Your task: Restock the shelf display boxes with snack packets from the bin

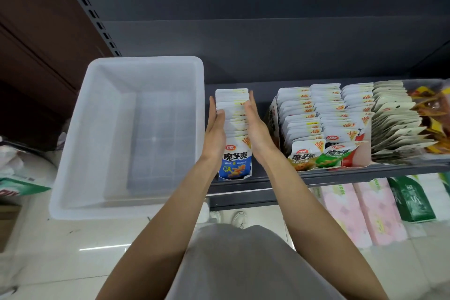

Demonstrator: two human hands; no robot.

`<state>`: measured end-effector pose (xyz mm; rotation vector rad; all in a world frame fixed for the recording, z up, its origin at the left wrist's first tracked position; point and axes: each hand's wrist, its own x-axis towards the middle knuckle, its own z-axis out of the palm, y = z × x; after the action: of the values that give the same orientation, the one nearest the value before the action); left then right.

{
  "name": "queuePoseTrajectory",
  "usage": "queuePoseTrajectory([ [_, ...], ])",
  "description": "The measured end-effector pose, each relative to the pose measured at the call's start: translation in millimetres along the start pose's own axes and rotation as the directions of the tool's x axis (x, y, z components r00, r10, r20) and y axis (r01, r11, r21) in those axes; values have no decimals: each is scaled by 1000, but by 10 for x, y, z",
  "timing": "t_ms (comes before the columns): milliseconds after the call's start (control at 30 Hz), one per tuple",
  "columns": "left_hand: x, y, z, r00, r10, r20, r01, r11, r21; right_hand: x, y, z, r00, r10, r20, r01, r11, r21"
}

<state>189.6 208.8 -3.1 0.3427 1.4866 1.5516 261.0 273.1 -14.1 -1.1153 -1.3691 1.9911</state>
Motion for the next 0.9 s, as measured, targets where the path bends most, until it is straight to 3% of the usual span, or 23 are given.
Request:
queuePoseTrajectory([
  [133,-32,-1,-14,1000,16,-22,-14,998,61,-172,21,-81,998,12,-61,-14,999,-34],
  [233,-110,-40,-84,1000,2,0,-2,1000,25,-450,70,-164,993,-62,-99,55,996,-64],
  [333,-201,-116,-198,998,-51,33,53,996,-68,-662,171,-229,991,-136,-15,132,979,-157],
  [433,-291,-189,-191,998,-32,62,34,999,-40,-641,221,-188,980,-176,94,197,932,-305],
  [633,-330,-239,-39,996,70,52,-71,997,35,-568,309,-67,976,-218,14,209,913,-351],
  [900,-308,-224,-39,998,54,17,-55,998,43,-597,264,-45,985,-169,-20,147,902,-405],
])
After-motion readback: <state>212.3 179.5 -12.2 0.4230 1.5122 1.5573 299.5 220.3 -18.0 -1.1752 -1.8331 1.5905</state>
